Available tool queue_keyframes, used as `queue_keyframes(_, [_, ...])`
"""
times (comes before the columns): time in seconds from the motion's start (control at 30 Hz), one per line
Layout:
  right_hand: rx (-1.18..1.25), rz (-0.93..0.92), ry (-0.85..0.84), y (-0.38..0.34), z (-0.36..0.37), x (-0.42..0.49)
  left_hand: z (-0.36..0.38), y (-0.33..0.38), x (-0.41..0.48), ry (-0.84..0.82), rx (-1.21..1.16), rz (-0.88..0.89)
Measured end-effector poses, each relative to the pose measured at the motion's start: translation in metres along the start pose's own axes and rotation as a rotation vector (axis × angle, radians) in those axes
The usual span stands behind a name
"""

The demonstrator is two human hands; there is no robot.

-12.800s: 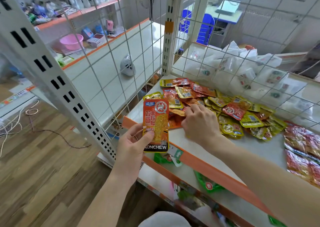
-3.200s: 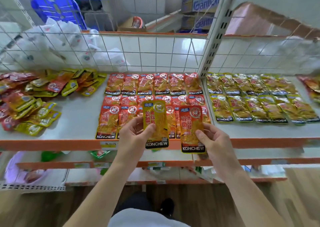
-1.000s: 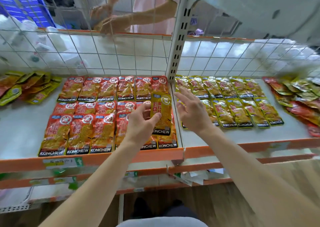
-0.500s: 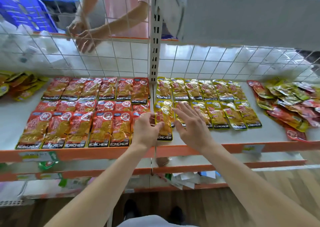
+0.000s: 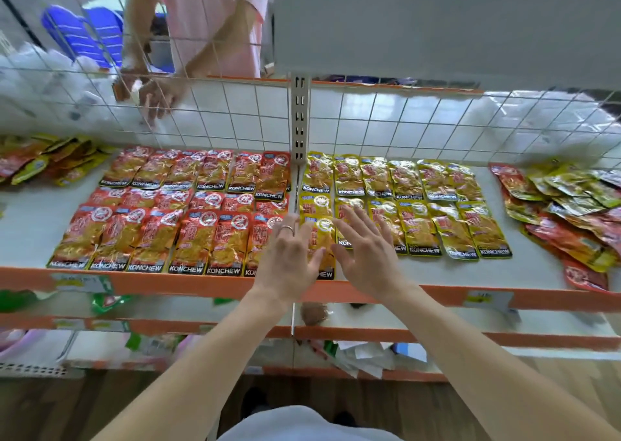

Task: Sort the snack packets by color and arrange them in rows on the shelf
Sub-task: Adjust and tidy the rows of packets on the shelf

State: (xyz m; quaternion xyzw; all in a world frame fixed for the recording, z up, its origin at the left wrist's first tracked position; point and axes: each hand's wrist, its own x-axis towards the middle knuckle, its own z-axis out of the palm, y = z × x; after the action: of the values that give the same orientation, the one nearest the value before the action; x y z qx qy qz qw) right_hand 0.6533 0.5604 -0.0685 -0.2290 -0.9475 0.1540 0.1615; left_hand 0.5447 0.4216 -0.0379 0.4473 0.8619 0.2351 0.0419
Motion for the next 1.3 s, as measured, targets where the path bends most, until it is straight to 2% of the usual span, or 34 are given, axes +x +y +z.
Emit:
queue_keyframes(0.13, [-0.062,-0.013,0.041,0.002,0.001,-0.002,0.015,-0.008,-0.008,-0.052,-0.007,0.108])
queue_keyframes(0.27, [-0.107,-0.044,0.058,0.001,0.003,-0.008,0.021,-0.008,-0.013,-0.032,-0.060,0.101])
queue_keyframes(0.53, [-0.046,-0.027,0.072,0.003,0.001,-0.010,0.022,-0.009,-0.013,-0.023,-0.092,0.099])
queue_keyframes(0.73, [0.023,0.004,0.091,0.003,0.002,-0.010,0.028,-0.012,-0.015,0.052,-0.036,0.160])
queue_keyframes(1.13, [0.034,0.042,0.132,0.009,-0.007,-0.024,0.029,-0.007,-0.014,0.124,0.025,0.155])
queue_keyframes(1.3, [0.014,0.146,0.225,0.027,-0.031,-0.046,0.033,0.015,-0.002,0.153,-0.065,0.204])
